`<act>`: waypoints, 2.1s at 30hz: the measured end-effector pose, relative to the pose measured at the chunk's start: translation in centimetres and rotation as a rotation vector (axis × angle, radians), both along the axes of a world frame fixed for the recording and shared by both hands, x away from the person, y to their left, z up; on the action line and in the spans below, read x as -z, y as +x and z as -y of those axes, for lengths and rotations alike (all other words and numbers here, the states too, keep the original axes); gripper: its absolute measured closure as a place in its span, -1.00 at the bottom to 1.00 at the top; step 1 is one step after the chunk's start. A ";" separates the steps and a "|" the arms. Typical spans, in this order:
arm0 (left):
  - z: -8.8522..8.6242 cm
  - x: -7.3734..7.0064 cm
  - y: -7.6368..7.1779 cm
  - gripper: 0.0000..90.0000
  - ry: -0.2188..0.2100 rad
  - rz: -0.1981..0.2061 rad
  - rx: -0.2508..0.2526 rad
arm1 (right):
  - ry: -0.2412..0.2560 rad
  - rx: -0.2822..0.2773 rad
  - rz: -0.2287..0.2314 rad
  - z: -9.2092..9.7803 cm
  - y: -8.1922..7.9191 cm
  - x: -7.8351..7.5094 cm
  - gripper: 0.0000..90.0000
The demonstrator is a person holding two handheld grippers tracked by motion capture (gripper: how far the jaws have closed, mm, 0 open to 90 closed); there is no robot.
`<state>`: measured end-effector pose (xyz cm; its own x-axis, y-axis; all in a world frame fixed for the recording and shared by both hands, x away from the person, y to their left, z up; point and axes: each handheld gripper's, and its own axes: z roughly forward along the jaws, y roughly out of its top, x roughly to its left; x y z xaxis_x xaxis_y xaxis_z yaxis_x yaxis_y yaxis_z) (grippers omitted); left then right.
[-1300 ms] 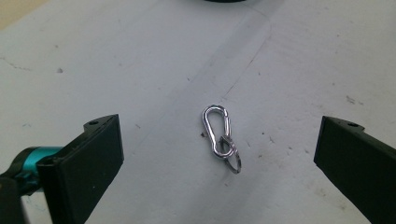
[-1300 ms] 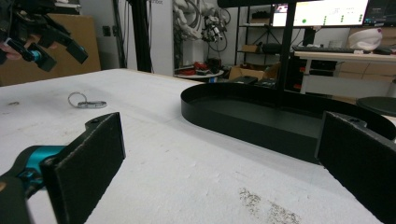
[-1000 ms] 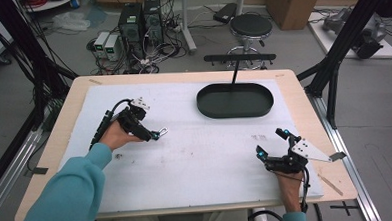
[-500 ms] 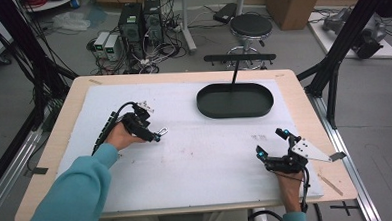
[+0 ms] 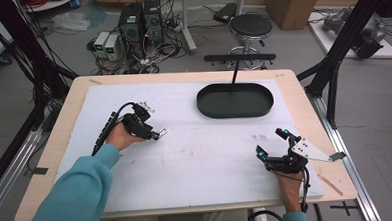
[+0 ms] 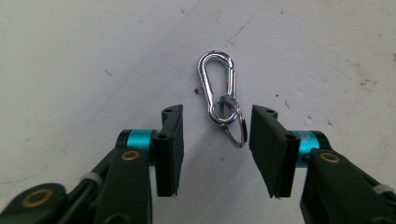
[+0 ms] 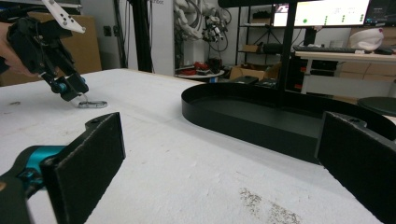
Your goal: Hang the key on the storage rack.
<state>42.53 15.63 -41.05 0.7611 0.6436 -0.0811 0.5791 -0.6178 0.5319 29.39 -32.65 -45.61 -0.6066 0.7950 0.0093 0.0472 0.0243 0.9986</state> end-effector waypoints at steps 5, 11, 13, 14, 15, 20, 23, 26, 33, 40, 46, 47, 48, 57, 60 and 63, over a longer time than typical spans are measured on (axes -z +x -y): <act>0.1 0.0 0.0 0.47 -0.004 -0.020 -0.013 | 0.004 0.001 -0.006 0.0 0.0 0.0 -0.98; 0.2 0.0 0.0 0.64 -0.004 -0.037 -0.028 | 0.006 -0.001 -0.006 0.0 0.0 0.0 -0.98; 0.1 0.0 0.0 0.67 -0.001 -0.040 -0.030 | 0.006 -0.001 -0.006 0.0 0.0 0.0 -0.98; 0.1 -0.1 0.0 0.68 0.000 -0.044 -0.029 | 0.005 0.000 -0.007 0.0 0.0 0.0 -0.98; 0.1 -0.1 0.0 0.71 0.000 -0.042 -0.031 | 0.005 -0.001 -0.006 0.0 0.0 0.0 -0.98; 0.1 -0.1 0.0 0.79 -0.005 -0.052 -0.031 | 0.005 -0.001 -0.006 0.0 0.0 0.0 -0.98; 0.1 0.0 0.0 0.84 -0.001 -0.055 -0.036 | 0.005 -0.002 -0.006 0.0 0.0 0.0 -0.98; 0.1 -0.1 0.0 0.86 -0.003 -0.051 -0.034 | 0.006 -0.001 -0.006 0.0 0.0 0.0 -0.98; 0.2 0.0 0.0 0.93 -0.011 -0.049 -0.049 | 0.009 0.000 -0.007 0.0 0.0 0.0 -0.98; 0.3 -0.1 -0.1 0.95 -0.006 -0.050 -0.044 | 0.005 -0.001 -0.008 0.0 0.0 0.0 -0.98; 0.5 -0.1 -0.3 0.96 0.003 -0.023 -0.035 | 0.005 -0.001 -0.008 0.0 0.0 0.0 -0.98; 0.5 -0.1 -0.3 0.96 0.007 -0.016 -0.031 | 0.005 0.000 -0.008 0.0 0.0 0.0 -0.98; 0.5 -0.2 -0.3 0.96 0.007 -0.015 -0.023 | 0.005 -0.001 -0.007 0.0 0.0 0.0 -0.98; 0.1 -1.3 -0.8 0.96 -0.070 0.034 -0.012 | 0.010 0.000 -0.009 0.1 0.0 0.0 -0.98; -0.2 -1.9 -0.9 0.96 -0.116 0.040 0.003 | 0.012 0.005 -0.010 0.1 0.0 0.0 -0.98; -0.4 -2.4 -1.1 0.96 -0.166 0.064 0.020 | 0.012 0.005 -0.010 0.1 0.0 0.0 -0.98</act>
